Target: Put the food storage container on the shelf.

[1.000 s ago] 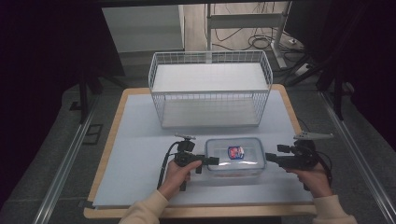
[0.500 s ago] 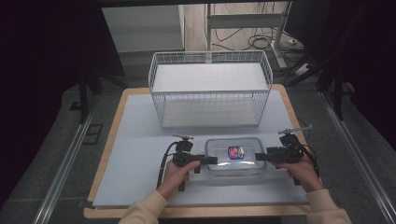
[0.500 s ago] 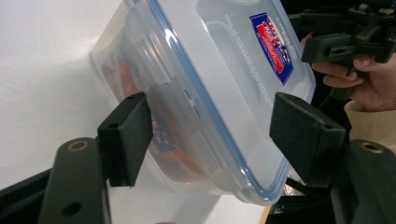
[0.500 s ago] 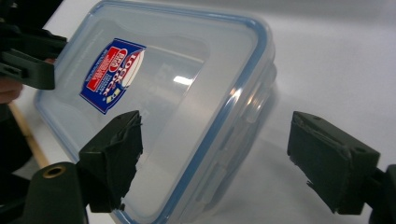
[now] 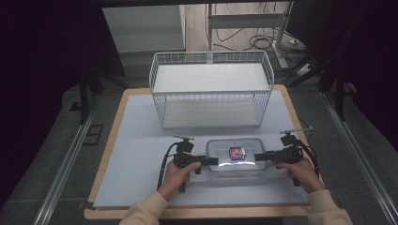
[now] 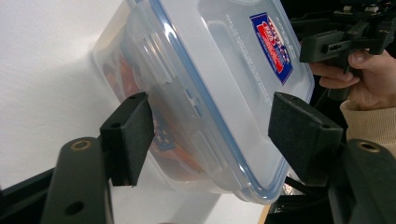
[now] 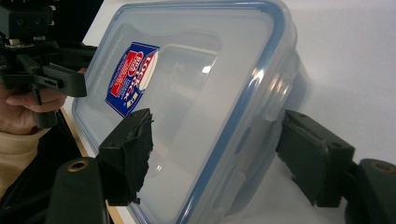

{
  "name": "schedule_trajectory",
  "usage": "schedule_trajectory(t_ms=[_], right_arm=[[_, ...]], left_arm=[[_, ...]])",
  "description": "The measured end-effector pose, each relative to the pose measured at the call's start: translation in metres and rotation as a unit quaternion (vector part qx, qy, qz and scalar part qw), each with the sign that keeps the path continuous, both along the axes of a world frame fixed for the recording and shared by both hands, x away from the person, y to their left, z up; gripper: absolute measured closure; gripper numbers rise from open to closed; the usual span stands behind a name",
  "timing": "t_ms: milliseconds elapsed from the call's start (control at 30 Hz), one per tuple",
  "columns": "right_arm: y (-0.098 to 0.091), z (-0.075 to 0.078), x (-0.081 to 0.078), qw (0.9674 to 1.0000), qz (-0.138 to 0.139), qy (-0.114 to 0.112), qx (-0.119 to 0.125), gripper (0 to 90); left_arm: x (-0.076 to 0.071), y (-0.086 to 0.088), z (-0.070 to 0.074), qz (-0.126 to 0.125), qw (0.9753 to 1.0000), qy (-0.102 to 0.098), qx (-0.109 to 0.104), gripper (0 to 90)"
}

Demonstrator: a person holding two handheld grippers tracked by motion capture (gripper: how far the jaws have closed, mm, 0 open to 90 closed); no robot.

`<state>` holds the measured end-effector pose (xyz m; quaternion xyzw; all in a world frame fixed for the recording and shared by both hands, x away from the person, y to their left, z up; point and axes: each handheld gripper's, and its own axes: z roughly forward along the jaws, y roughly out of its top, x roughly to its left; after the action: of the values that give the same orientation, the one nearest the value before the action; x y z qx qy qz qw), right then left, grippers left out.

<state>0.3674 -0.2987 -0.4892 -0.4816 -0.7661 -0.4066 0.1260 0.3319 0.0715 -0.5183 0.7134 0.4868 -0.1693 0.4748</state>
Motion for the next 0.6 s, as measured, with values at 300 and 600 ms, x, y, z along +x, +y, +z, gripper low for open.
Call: schedule_trajectory(t_ms=[300, 600], right_arm=[[-0.007, 0.003, -0.008, 0.9997, -0.013, -0.004, 0.023, 38.7], [-0.012, 0.008, -0.020, 0.9993, -0.007, -0.021, 0.031, 43.8]], left_arm=[[-0.013, 0.003, 0.004, 0.011, 0.9996, -0.027, -0.005, 39.7], [-0.023, 0.003, 0.008, 0.012, 0.9987, -0.050, -0.002, 45.0]])
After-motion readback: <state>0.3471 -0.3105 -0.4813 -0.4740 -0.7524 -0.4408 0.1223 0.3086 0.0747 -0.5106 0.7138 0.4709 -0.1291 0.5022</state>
